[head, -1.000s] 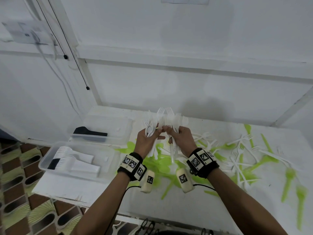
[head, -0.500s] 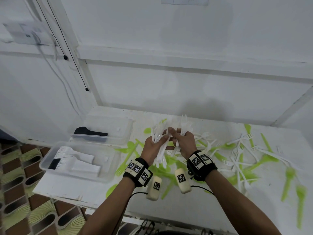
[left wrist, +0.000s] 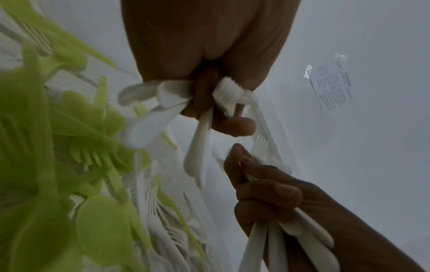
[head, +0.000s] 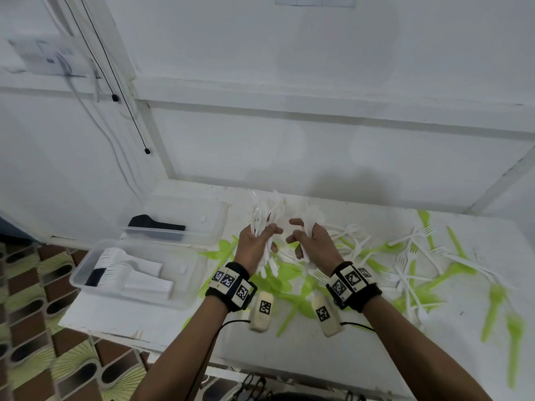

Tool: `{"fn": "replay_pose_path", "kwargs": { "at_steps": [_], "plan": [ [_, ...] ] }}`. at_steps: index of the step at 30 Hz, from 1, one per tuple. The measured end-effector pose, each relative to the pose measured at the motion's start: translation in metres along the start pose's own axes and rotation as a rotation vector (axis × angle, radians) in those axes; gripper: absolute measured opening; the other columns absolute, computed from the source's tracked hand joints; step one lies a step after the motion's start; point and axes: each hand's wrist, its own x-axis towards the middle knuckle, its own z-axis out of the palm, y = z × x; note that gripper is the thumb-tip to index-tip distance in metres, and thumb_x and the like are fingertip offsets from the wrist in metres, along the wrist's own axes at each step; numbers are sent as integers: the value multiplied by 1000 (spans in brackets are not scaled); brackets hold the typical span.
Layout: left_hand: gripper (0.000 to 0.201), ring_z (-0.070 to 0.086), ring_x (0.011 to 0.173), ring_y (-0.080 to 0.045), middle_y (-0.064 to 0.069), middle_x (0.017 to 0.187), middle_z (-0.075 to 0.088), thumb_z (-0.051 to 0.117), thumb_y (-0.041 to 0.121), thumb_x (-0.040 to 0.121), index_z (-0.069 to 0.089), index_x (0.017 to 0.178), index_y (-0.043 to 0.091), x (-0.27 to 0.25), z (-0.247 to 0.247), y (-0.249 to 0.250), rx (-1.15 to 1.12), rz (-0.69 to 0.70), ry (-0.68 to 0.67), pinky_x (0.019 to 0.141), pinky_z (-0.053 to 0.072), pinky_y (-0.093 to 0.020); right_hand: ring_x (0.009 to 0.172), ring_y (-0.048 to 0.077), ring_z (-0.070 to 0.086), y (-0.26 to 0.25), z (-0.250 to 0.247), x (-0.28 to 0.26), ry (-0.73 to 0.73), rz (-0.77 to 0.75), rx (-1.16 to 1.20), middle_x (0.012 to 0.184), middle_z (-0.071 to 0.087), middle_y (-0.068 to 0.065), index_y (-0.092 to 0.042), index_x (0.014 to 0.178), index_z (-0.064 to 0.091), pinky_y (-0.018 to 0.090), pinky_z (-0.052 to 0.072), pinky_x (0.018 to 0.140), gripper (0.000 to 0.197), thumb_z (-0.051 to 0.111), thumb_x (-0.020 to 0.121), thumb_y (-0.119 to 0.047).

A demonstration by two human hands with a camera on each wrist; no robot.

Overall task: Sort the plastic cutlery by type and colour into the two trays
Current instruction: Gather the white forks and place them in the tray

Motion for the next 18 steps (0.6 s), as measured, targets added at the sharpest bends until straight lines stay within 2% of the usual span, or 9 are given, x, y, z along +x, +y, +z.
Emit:
{"fn": "replay_pose_path", "kwargs": {
  "at_steps": [3, 5, 6, 9, 12, 14, 18],
  "plan": [
    [25, 72, 65, -24, -8, 104, 78, 65, 20, 99, 71, 106, -3, 0, 1, -2, 45, 49, 25, 65, 56, -31, 49, 24, 55, -5, 1, -6, -81, -44, 1, 94, 78, 11, -26, 137, 48, 30, 50, 53, 38, 55, 103, -11],
    [21, 77, 79, -32, -12, 103, 78, 65, 18, 99, 73, 102, -1, -1, 3, -6, 21, 49, 45, 78, 60, -37, 49, 25, 60, -10, 2, -8, -115, -80, -35, 95, 78, 9, -17, 134, 48, 27, 50, 52, 32, 56, 103, -15],
    [20, 77, 80, -32, -12, 102, 78, 64, 17, 100, 73, 100, -1, -2, 4, -7, 11, 47, 64, 79, 60, -38, 51, 26, 63, -11, 2, -8, -134, -84, -29, 96, 78, 9, -11, 130, 47, 27, 50, 52, 28, 56, 104, -16],
    [16, 73, 66, -21, -8, 100, 78, 62, 16, 101, 71, 95, 4, -4, 5, -10, 12, 51, 130, 70, 59, -35, 62, 34, 69, -10, 2, -6, -150, -30, 24, 97, 77, 15, -9, 127, 36, 29, 50, 53, 25, 48, 106, -10],
    [23, 66, 58, -15, -6, 98, 78, 63, 17, 100, 71, 101, -4, -2, 5, -12, 33, 32, 147, 59, 52, -27, 67, 36, 71, -6, 5, -3, -113, -3, -9, 94, 77, 15, -11, 128, 32, 27, 47, 52, 27, 44, 104, -5],
    [24, 66, 59, -15, -5, 95, 78, 64, 18, 99, 72, 102, -5, -2, 5, -14, 61, 37, 147, 60, 51, -27, 67, 36, 72, -5, 7, -2, -77, 4, -34, 91, 77, 14, -11, 129, 32, 27, 48, 52, 30, 44, 102, -4],
    [18, 72, 69, -18, -6, 95, 78, 68, 20, 96, 76, 99, 4, -6, 9, -15, 105, 99, 145, 73, 55, -33, 59, 32, 71, -11, 12, -7, -18, -11, -73, 83, 76, 13, -14, 128, 31, 26, 50, 49, 33, 48, 101, -5]
  ]
}}
